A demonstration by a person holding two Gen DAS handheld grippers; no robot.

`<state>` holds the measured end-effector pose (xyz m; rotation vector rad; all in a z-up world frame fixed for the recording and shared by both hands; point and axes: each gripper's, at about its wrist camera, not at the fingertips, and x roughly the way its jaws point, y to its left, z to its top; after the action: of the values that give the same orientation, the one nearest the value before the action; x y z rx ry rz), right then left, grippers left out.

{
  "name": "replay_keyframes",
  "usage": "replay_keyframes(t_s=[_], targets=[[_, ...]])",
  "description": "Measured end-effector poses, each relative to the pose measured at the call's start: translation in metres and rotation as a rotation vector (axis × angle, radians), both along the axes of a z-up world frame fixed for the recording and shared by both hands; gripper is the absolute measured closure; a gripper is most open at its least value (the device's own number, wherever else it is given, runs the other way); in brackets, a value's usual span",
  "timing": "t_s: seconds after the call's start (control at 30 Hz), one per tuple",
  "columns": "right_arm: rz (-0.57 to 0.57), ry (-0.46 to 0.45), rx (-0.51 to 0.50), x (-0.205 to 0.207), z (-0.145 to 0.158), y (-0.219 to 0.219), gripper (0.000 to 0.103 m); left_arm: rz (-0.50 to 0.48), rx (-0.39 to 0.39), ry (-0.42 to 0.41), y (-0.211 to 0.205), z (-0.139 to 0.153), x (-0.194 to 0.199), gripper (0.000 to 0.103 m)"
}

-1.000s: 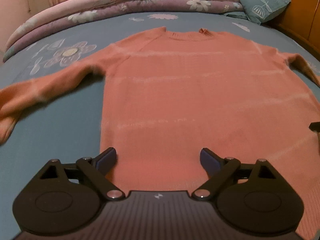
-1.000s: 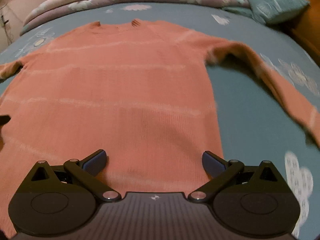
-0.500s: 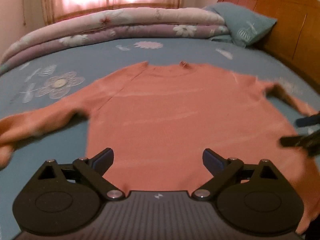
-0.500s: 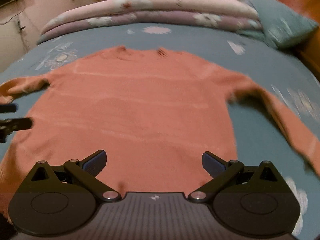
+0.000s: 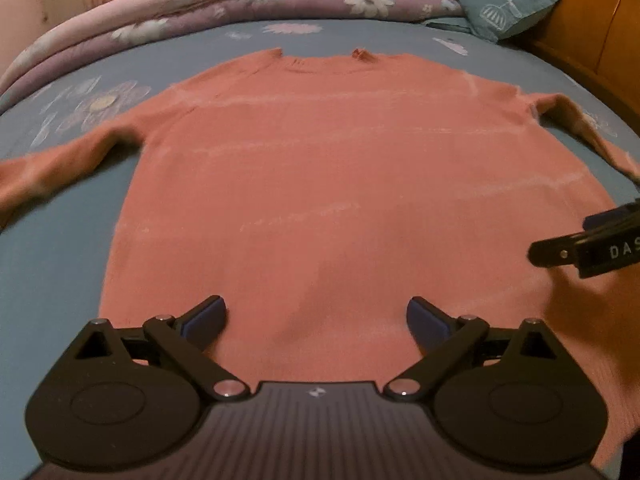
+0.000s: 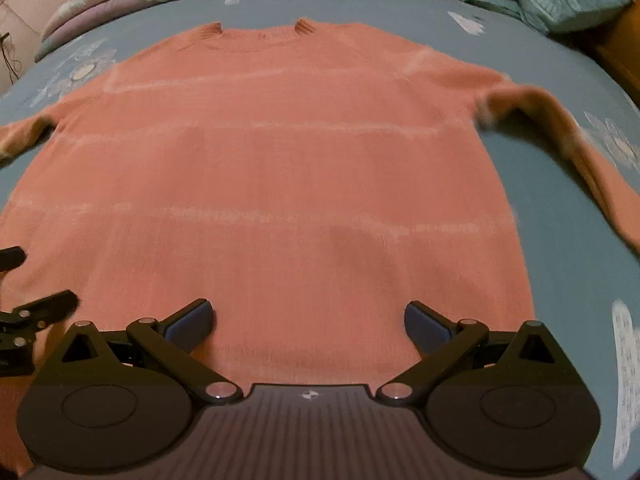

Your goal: Fold clothes

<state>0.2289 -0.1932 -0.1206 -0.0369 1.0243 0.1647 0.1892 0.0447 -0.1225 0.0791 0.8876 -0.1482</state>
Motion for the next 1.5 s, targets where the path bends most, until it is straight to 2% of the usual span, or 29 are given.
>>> replay_keyframes(t_s=[0.3, 0.4, 0.47, 0.53, 0.6, 0.67, 0.77, 0.87, 0.93, 1.0, 1.17, 1.2, 1.3, 1.37, 1.43, 1.5], targets=[[-0.005, -0.032, -0.071, -0.079, 0.003, 0.005, 0.000, 0.043, 0.022, 0.032, 0.000, 0.004, -0.057, 0.004], [-0.029, -0.028, -0.041, -0.093, 0.005, -0.001, 0.000, 0.034, 0.039, 0.059, -0.003, 0.011, -0.064, 0.004], [-0.002, -0.009, -0.059, -0.096, 0.010, -0.002, 0.000, 0.021, 0.003, 0.068, -0.004, 0.021, -0.066, 0.004], [-0.017, -0.029, -0.034, -0.103, 0.020, -0.006, 0.000, 0.000, -0.054, 0.004, -0.004, 0.034, -0.067, 0.004], [-0.047, -0.037, 0.064, -0.107, 0.031, -0.016, 0.000, -0.020, -0.055, -0.071, -0.010, 0.044, -0.059, 0.004], [-0.075, -0.025, 0.157, -0.109, 0.040, -0.026, 0.000, -0.054, -0.041, -0.123, -0.019, 0.042, -0.044, 0.003], [-0.115, -0.007, 0.178, -0.115, 0.047, -0.036, 0.000, -0.020, -0.042, -0.065, -0.025, 0.024, -0.015, 0.004], [-0.115, -0.036, 0.172, -0.131, 0.053, -0.045, 0.000, 0.035, -0.116, 0.024, -0.022, 0.005, -0.007, 0.004], [-0.128, -0.055, 0.168, -0.137, 0.054, -0.052, 0.000, 0.021, -0.069, 0.008, -0.029, 0.003, -0.023, 0.003], [-0.152, -0.065, 0.172, -0.139, 0.051, -0.061, 0.000, -0.026, 0.013, 0.026, -0.044, 0.000, -0.043, 0.001], [-0.216, -0.031, 0.245, -0.136, 0.042, -0.081, 0.000, -0.111, 0.025, 0.074, -0.058, 0.007, -0.074, 0.001], [-0.226, -0.020, 0.264, -0.135, 0.040, -0.083, 0.000, -0.130, 0.032, 0.071, -0.060, 0.010, -0.076, 0.001], [-0.219, -0.018, 0.303, -0.137, 0.039, -0.087, 0.000, -0.131, 0.060, -0.020, -0.068, 0.020, -0.073, 0.001], [-0.210, -0.031, 0.296, -0.139, 0.041, -0.086, 0.000, -0.121, 0.080, -0.056, -0.075, 0.023, -0.063, 0.001], [-0.206, -0.049, 0.284, -0.144, 0.045, -0.087, 0.000, -0.100, 0.047, -0.005, -0.082, 0.015, -0.049, 0.001], [-0.211, -0.059, 0.271, -0.149, 0.049, -0.091, 0.000, -0.075, -0.003, 0.081, -0.088, 0.003, -0.043, 0.001]])
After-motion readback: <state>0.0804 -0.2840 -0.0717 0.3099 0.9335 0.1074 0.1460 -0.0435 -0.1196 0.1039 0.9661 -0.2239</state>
